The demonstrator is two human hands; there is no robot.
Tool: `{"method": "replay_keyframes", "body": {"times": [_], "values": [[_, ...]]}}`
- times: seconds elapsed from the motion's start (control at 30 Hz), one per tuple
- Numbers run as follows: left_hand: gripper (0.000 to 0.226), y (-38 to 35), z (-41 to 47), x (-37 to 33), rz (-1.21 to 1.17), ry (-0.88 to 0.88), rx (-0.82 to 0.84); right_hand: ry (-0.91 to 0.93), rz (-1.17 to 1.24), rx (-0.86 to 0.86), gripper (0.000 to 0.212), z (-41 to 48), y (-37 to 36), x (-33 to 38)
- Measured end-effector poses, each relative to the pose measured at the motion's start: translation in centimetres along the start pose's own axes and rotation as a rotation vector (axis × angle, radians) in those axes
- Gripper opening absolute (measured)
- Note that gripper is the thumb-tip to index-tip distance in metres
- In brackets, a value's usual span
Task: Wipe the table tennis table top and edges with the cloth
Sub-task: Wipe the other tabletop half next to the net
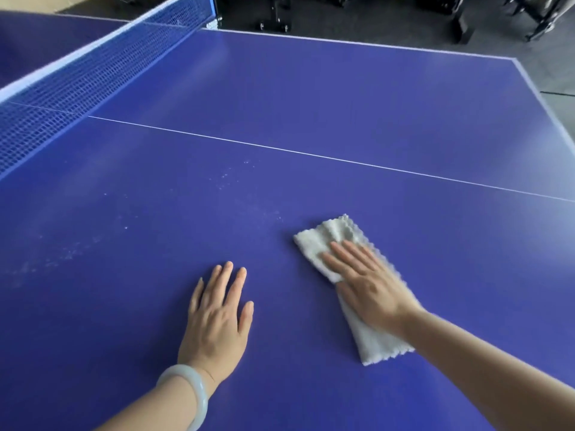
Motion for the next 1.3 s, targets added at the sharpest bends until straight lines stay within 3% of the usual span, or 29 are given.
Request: {"method": "replay_keyframes", "body": {"times": [0.07, 0.1, 0.17, 0.23, 0.33, 0.47, 0.63, 0.83, 1.03, 1.13, 1.2, 1.3], "values": [[0.064, -0.1, 0.0, 0.1, -0.011, 0.003, 0.006, -0.097, -0.087, -0.129, 0.055, 0.8, 2.1, -5.0], [0.064, -0.1, 0.0, 0.0, -0.012, 0.000, 0.013, -0.279, -0.078, -0.187, 0.054, 1.4, 3.5, -7.9], [0.064, -0.1, 0.0, -0.1, -0.005, -0.004, 0.020, -0.635, 0.074, -0.315, 0.051, 3.1, 5.7, -12.0], [0.062, -0.2, 0.1, -0.1, 0.004, -0.008, 0.025, -0.758, 0.185, -0.391, 0.050, 6.8, 6.6, -12.7], [0.060, -0.3, -0.1, 0.0, 0.011, -0.018, 0.024, -0.643, 0.222, -0.344, 0.051, 14.8, 6.2, -9.6], [0.059, -0.2, -0.1, -0.1, 0.000, -0.031, 0.020, -0.416, 0.213, -0.153, 0.050, 25.5, 2.6, -0.6], [0.059, -0.2, 0.0, -0.2, -0.017, -0.021, 0.003, -0.108, 0.070, 0.050, 0.054, 31.0, -1.9, 9.2], [0.058, -0.2, -0.1, -0.2, -0.039, -0.027, 0.003, -0.016, 0.022, 0.043, 0.052, 27.0, -0.4, 4.2], [0.058, -0.1, -0.2, -0.1, -0.031, -0.012, -0.010, -0.332, 0.120, -0.195, 0.049, 18.7, 4.0, -6.0], [0.058, 0.0, -0.2, -0.2, -0.034, -0.007, -0.016, -0.344, 0.112, -0.224, 0.047, 18.4, 3.0, -2.5], [0.057, 0.1, -0.1, -0.2, -0.058, 0.000, -0.030, -0.185, 0.076, -0.167, 0.046, 18.3, 1.0, 2.6], [0.055, 0.3, -0.1, -0.3, -0.080, -0.007, -0.053, 0.015, -0.036, 0.014, 0.062, 15.9, -2.5, 8.6]]}}
Point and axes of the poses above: each hand's wrist, its own z-axis towards the middle knuckle, its own y-axis out of the back of the hand, x = y × z, the point moved 3 cm from there along z, towards the middle knuckle, and after that the axes turned 11 degrees about z, right-handed, at the moved point
